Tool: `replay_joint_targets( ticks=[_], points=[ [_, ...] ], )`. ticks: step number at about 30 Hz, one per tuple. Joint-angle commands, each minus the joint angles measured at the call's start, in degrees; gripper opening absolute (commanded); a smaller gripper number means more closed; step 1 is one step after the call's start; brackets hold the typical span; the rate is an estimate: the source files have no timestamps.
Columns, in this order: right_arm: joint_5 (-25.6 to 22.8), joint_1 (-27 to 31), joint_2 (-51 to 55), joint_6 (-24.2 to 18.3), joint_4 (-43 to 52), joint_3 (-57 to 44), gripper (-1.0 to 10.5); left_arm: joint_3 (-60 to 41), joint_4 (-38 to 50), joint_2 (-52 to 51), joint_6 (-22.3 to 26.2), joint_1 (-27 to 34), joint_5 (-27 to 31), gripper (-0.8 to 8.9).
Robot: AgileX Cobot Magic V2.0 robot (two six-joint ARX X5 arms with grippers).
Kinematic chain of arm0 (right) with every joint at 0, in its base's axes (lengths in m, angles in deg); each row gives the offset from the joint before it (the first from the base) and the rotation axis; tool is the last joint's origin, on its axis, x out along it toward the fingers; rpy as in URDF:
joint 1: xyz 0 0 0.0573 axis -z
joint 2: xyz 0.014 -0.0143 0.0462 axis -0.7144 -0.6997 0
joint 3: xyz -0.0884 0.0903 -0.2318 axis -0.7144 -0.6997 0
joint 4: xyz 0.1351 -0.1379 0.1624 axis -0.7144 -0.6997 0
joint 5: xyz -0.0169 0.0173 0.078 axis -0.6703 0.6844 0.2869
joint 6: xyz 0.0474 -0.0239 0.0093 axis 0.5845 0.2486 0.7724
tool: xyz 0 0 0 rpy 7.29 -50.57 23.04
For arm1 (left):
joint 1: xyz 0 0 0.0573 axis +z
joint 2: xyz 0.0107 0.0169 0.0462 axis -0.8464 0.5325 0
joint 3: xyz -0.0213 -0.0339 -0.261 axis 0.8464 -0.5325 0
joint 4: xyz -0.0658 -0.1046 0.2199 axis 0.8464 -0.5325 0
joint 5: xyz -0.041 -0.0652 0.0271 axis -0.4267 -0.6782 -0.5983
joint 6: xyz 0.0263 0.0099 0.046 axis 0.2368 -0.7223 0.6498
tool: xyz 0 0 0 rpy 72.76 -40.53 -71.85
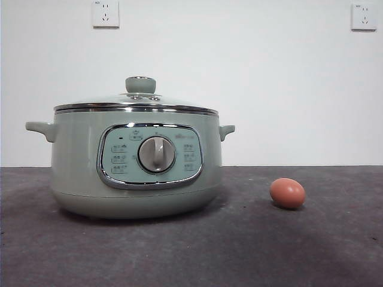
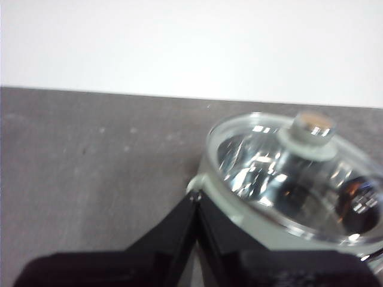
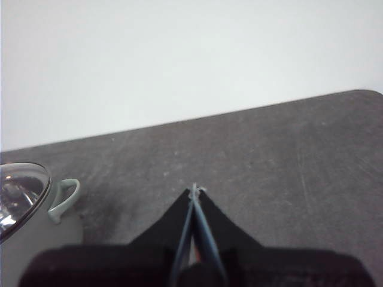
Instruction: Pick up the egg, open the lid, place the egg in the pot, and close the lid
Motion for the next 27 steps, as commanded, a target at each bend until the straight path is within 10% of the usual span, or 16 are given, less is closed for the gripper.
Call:
replay_joint_targets(
  ticks=[1,11,27],
  points=[
    [1.6,0.0,-4.3,-3.1,-3.4,6.3,-0.1,5.2,-2.3,3.5,0.4,0.1,-1.9,-0.06],
    [14.0,0.0,-19.2,-11.0,-25.3,30.0,-0.1,24.5,-18.5,15.0,6.2,0.1,-14.0,-0.06],
    [15.9,0.0,-24.7,-15.1,-34.6,37.6,0.1,30.6,-27.5,17.4,9.1,0.1,-17.2,0.01]
  ],
)
